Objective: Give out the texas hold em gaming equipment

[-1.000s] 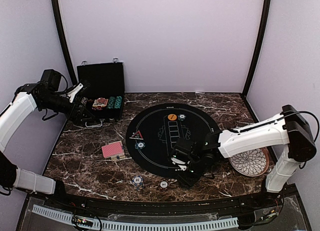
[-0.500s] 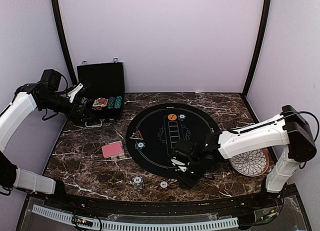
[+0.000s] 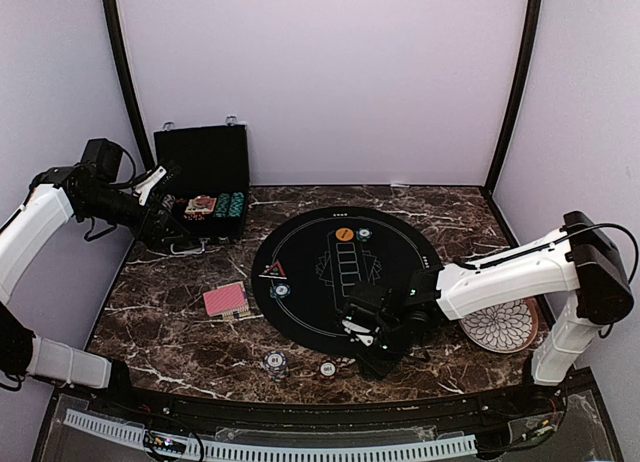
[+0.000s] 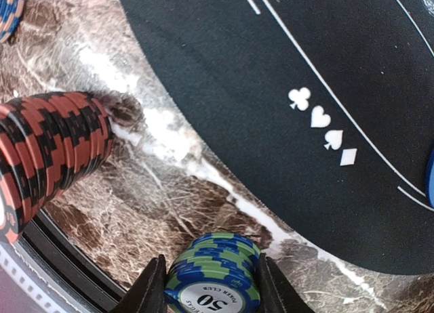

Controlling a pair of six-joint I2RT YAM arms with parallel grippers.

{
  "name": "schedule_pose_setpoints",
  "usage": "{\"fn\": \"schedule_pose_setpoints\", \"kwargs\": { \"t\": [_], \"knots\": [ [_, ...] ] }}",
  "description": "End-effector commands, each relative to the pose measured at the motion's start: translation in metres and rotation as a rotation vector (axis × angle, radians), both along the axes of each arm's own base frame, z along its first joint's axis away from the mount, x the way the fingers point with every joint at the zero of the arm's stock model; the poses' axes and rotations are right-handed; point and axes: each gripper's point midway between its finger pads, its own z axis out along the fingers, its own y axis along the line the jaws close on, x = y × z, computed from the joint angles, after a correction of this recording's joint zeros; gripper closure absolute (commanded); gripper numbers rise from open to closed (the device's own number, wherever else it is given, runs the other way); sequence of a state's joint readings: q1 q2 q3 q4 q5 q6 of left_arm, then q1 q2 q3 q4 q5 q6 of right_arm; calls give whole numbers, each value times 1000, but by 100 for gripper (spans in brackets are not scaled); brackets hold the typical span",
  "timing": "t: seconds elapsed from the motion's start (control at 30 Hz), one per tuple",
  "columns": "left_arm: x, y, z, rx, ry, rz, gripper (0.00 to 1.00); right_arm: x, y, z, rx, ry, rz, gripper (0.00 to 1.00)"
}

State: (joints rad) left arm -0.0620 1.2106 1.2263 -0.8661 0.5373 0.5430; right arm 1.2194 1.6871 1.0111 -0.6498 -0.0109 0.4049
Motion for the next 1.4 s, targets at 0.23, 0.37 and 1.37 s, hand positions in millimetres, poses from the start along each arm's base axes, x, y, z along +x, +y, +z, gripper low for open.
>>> {"fn": "schedule_pose_setpoints", "kwargs": {
  "t": [0.23, 0.37, 1.37],
  "knots": [
    [-2, -1, 11, 3, -30, -9, 1, -4, -3, -6, -12, -3, 8, 61],
    [-2, -1, 10, 4, -30, -9, 1, 1, -6, -6, -29, -39, 4, 66],
    [-1, -2, 15, 0, -39, -12, 1, 83, -20, 70, 59, -159, -215, 97]
  ]
}}
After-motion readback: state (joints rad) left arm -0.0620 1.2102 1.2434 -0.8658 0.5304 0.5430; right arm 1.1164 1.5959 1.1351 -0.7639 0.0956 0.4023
